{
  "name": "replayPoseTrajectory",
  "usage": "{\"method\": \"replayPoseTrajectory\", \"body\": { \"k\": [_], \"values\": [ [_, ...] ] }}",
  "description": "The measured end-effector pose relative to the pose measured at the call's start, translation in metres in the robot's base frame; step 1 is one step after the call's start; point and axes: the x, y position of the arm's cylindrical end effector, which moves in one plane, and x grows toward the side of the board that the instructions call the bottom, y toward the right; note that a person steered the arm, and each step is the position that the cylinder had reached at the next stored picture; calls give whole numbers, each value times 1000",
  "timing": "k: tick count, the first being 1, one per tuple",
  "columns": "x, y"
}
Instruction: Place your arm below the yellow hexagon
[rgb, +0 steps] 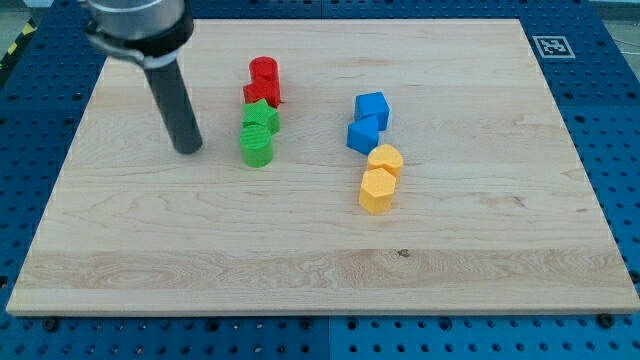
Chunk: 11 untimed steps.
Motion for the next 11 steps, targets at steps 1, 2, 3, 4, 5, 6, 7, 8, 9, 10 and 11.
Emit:
{"method": "replayPoseTrajectory", "body": {
  "k": [1,2,3,4,5,6,7,8,9,10,11],
  "values": [
    [53,1],
    [88,27],
    [120,77],
    [133,101],
    [134,144],
    [134,168],
    [136,199],
    [138,211],
    [146,238],
    [146,256],
    [145,278]
  ]
}}
